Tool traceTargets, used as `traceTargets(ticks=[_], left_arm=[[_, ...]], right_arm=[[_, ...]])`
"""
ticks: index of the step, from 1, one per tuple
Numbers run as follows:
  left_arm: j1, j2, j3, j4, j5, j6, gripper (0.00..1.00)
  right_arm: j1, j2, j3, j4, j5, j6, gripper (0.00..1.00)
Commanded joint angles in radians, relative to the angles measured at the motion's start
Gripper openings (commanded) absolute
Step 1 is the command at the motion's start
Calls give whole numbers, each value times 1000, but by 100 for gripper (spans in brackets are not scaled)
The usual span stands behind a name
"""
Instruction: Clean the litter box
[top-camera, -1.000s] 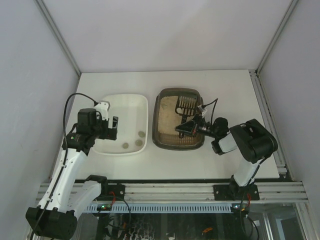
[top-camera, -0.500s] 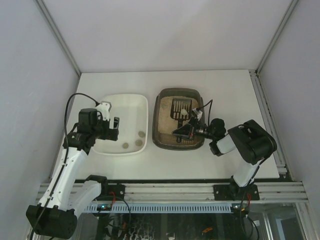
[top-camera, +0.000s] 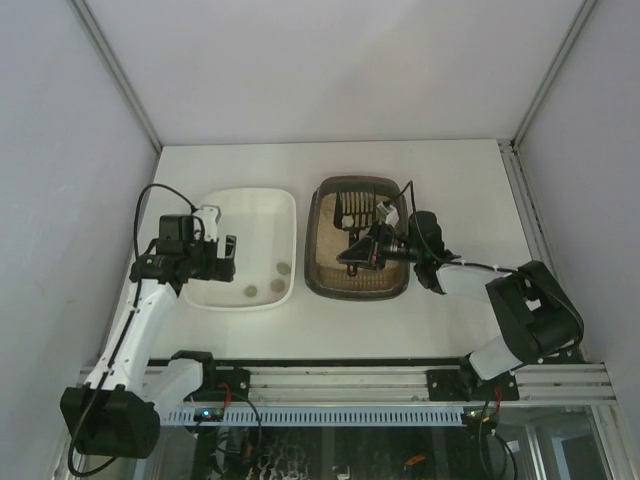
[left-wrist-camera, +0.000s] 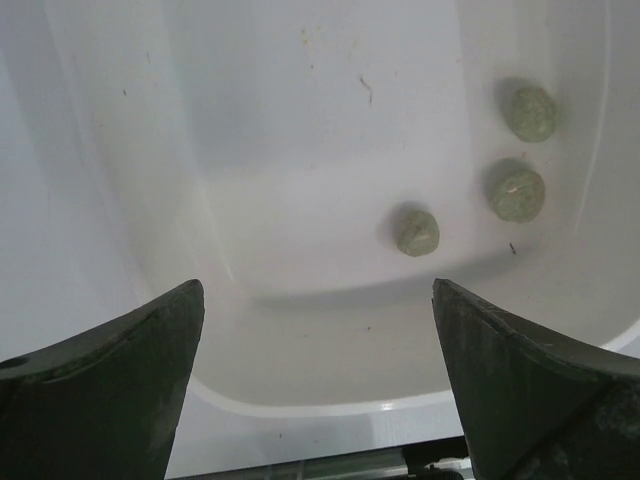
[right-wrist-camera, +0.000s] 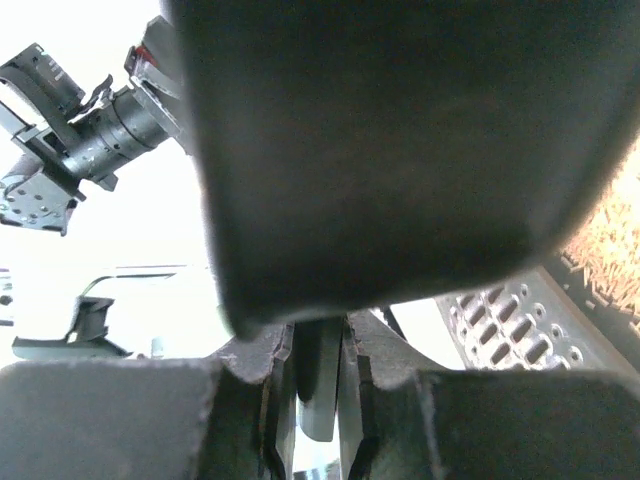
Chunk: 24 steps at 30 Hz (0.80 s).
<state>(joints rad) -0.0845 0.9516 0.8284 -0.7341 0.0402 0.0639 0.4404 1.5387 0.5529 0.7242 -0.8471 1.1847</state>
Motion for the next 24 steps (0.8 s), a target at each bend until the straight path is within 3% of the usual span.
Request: traceTargets(ticks=[1, 6, 9, 14, 19, 24], left_arm=[[77, 17, 59, -40, 102, 20, 100], [170, 52, 84, -85, 163, 66, 98], [316, 56, 87, -111, 283, 116, 93], [566, 60, 86, -174, 484, 202, 94], [618, 43, 88, -202, 539, 242, 94], [617, 15, 80, -200, 562, 251, 94]], right_arm=[[51, -88, 178, -450, 98, -277, 0], [154, -54, 445, -867, 249, -470, 0], [252, 13, 647, -1098, 456, -589, 0], [424, 170, 942, -1331, 774, -739, 0], [587, 355, 1175, -1527, 1086, -854, 0], [681, 470, 1268, -1640, 1299, -892, 0]])
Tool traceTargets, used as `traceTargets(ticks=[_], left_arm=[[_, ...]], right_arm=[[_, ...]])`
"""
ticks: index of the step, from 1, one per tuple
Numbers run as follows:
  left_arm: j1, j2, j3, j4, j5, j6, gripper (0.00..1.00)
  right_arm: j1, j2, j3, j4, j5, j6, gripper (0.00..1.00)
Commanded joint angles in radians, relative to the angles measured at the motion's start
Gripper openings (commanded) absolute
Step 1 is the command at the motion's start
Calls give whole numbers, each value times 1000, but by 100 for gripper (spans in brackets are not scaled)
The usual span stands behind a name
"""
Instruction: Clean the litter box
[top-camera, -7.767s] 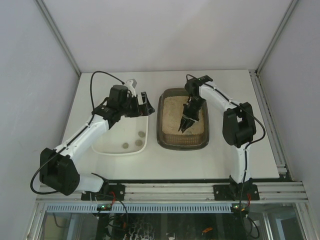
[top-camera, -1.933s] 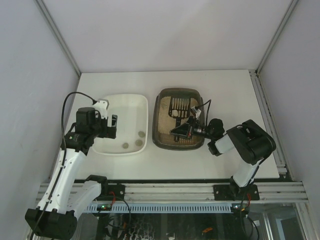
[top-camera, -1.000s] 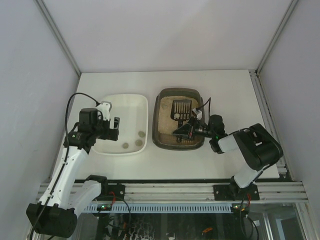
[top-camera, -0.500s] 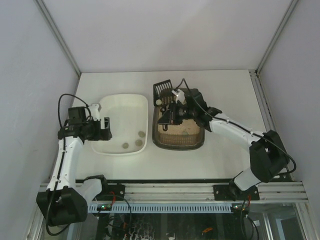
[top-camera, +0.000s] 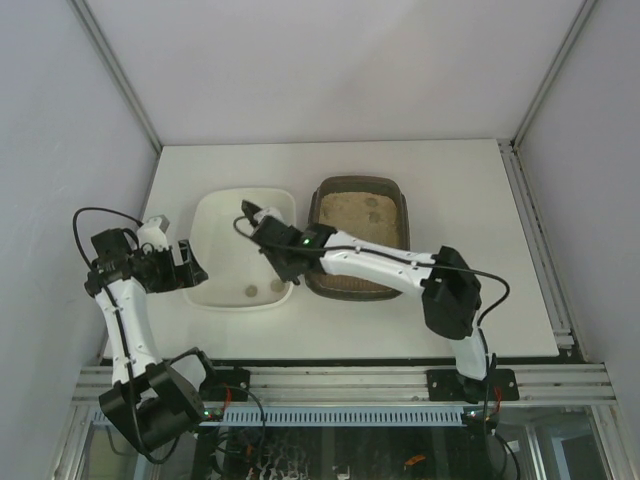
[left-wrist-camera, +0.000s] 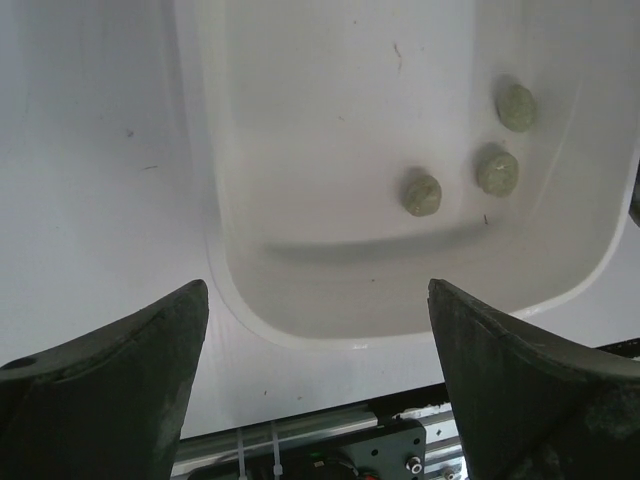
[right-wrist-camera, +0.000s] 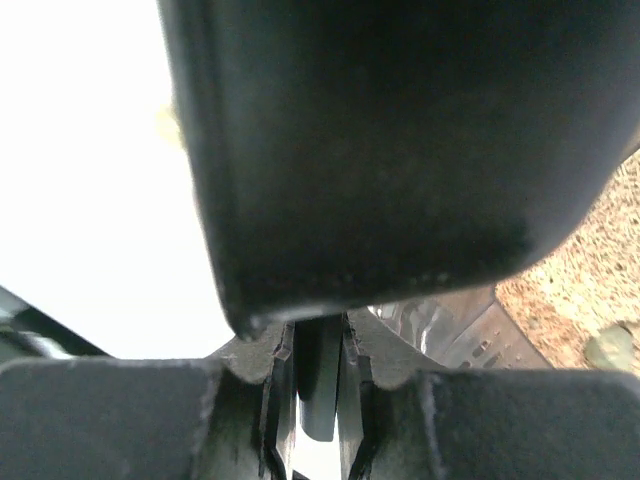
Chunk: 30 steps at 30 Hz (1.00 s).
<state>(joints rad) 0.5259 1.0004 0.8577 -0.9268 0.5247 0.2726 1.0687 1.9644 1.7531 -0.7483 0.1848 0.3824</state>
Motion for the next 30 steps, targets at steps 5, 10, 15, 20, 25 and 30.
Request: traceTargets(ticks=[5, 10, 15, 20, 25, 30], left_arm=[[9, -21, 48, -7, 82, 43, 94], [7, -39, 34, 12, 98, 33, 94], [-125, -41, 90, 51, 53, -43, 100], [-469, 34, 258, 198, -302, -189, 100], [-647, 321, 547, 205, -232, -440, 100], [-776, 639, 828, 206, -71, -594, 100]], right_arm=[[101, 63, 57, -164, 356, -117, 0], [103, 28, 37, -146, 372, -114, 0], [28, -105, -2, -141, 212, -23, 0], [-168, -324, -159, -127, -108, 69, 0], [-392, -472, -353, -95, -405, 139, 0], [-510, -384, -354, -219, -540, 144, 0]])
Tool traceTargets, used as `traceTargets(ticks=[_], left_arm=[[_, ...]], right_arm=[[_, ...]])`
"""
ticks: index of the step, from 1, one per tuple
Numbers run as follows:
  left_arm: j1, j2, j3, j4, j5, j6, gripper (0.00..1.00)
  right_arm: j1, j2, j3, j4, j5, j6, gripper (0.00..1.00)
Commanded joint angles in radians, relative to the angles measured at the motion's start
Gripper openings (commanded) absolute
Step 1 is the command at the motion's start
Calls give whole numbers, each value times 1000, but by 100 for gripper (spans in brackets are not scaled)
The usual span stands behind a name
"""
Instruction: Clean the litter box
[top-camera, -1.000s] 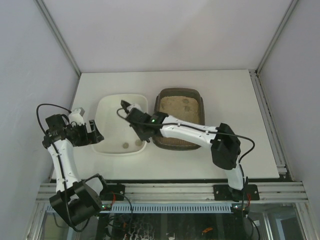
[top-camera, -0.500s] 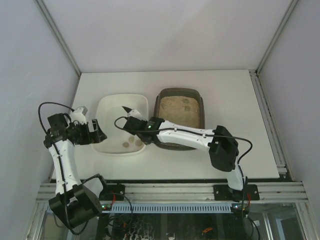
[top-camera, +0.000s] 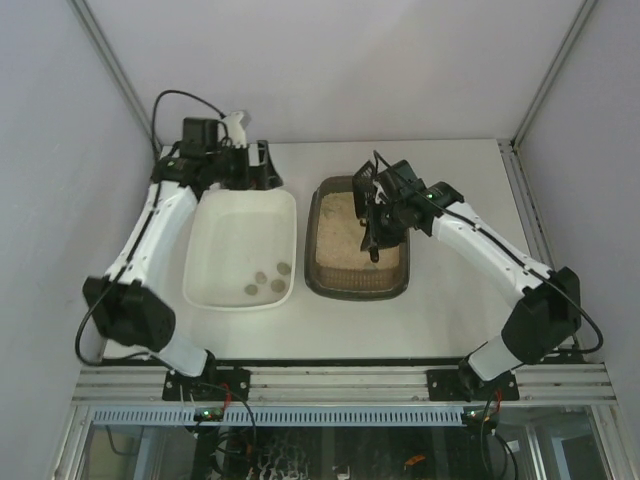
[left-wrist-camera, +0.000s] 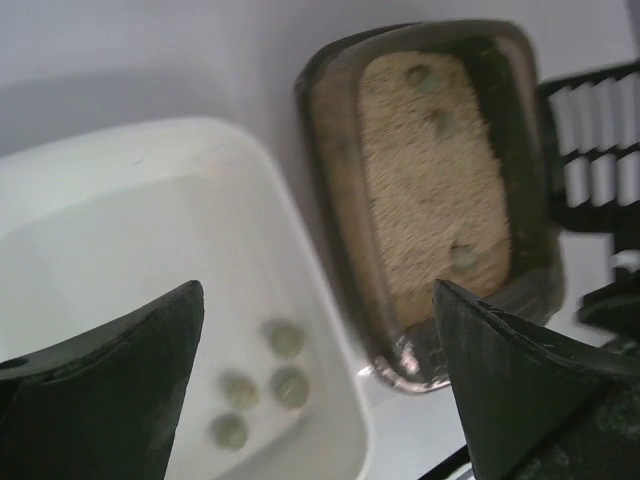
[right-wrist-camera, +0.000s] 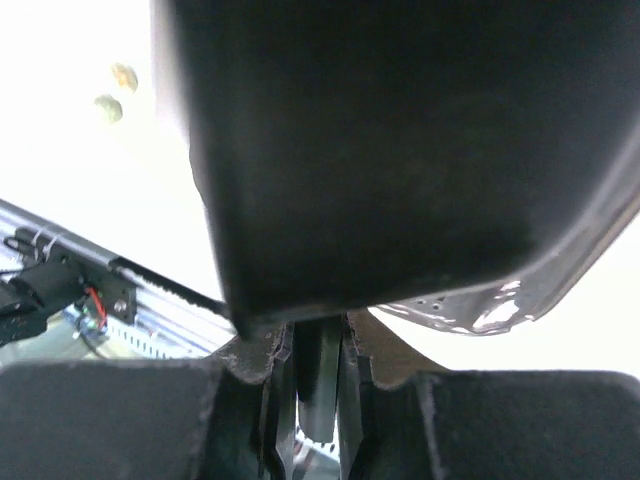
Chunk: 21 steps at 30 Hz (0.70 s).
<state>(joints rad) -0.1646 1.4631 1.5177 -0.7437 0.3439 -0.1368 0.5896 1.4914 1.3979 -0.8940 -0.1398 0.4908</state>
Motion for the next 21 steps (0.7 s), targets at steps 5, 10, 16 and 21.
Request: traceTargets(ticks=[5, 10, 16, 21], left_arm=[[-192, 357, 323, 25, 80, -242, 100], [-233, 431, 332, 49, 10, -293, 100], [-232, 454, 305, 104, -19, -319, 100], [-232, 414, 244, 155, -28, -319, 100]], right_arm=[[-42, 198, 28, -40, -303, 49, 0], [-43, 299, 111, -55, -276, 58, 0], [-58, 372, 170, -38, -258, 65, 0], [-65, 429, 196, -26, -262, 62, 0]])
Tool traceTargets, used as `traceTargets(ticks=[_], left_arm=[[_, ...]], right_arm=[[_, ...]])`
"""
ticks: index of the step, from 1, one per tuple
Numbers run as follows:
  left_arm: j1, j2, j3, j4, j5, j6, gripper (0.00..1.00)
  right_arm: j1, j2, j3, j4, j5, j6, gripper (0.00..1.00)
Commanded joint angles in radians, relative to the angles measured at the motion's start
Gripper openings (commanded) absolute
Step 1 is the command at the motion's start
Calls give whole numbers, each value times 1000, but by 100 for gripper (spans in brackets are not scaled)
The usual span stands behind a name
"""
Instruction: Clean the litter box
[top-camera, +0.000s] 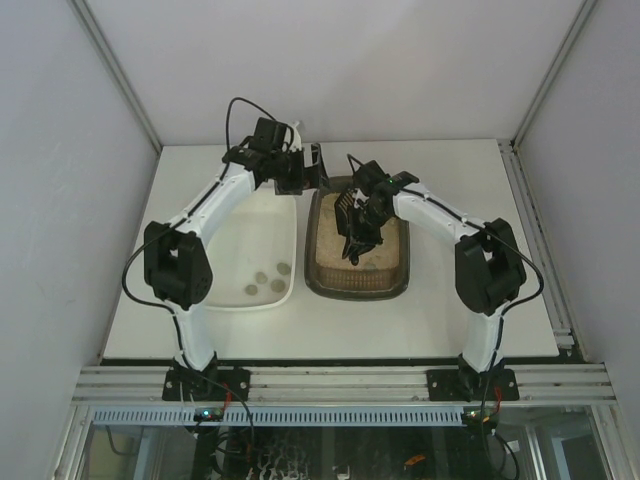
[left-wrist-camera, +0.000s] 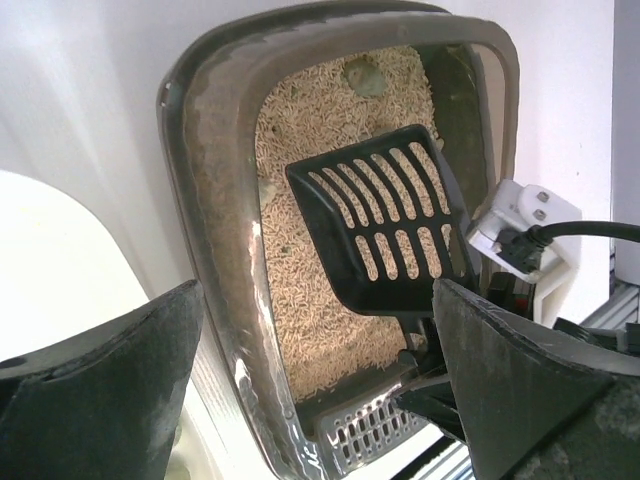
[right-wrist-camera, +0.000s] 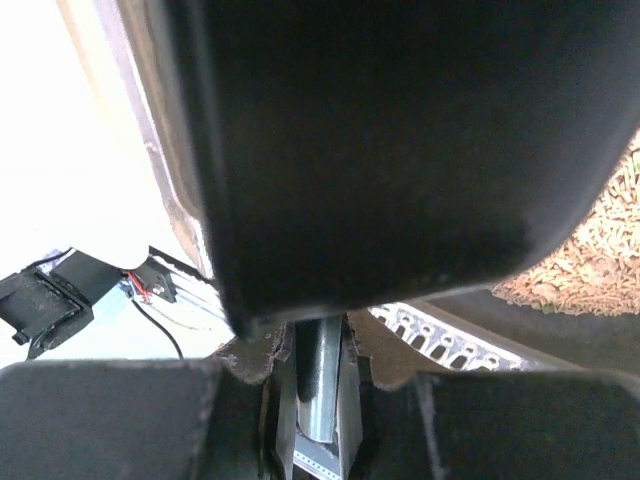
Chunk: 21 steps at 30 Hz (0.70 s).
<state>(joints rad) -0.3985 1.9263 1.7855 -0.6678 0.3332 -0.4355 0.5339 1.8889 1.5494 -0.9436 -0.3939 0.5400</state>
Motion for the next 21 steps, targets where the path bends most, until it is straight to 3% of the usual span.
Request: traceTargets(ticks=[1, 12, 21], left_arm=[[1, -62, -37, 92, -17, -19, 100], [12, -189, -289, 305, 112, -91, 100], [17, -170, -367, 404, 224, -167, 100]], right_arm=[[-9, 42, 50, 25, -7, 12, 0], [-12, 103, 84, 41, 18, 12, 0], [-2, 148, 75, 124, -122, 54, 0]])
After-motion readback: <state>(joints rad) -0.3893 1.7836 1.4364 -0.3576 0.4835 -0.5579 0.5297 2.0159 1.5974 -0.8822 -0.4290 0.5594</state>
